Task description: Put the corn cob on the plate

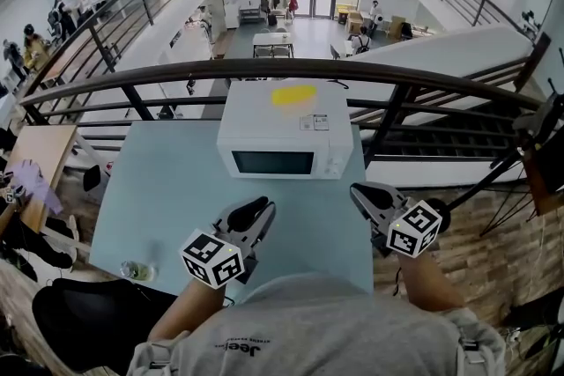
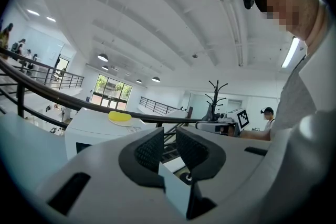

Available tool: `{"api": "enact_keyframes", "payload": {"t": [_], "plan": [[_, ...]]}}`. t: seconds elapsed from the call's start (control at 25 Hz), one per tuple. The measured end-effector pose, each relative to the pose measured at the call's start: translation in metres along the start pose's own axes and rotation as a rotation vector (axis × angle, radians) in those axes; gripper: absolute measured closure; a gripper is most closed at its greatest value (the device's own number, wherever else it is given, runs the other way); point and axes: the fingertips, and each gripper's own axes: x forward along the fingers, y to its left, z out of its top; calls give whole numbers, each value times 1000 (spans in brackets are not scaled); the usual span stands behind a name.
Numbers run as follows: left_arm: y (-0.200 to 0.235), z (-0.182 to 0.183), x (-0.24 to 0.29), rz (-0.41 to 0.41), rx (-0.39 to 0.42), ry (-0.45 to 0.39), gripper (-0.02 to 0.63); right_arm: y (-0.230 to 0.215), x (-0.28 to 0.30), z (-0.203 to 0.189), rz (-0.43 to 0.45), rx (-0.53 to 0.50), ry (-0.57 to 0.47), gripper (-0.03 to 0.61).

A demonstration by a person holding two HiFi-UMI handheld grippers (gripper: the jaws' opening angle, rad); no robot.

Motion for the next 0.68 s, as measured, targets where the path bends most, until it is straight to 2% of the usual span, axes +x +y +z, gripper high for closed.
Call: {"api": "enact_keyframes", "payload": {"t": [0.68], "plan": [[0,-2,2,-7,-2,10,529,1,1,-1,17,-11,6,571]]}}
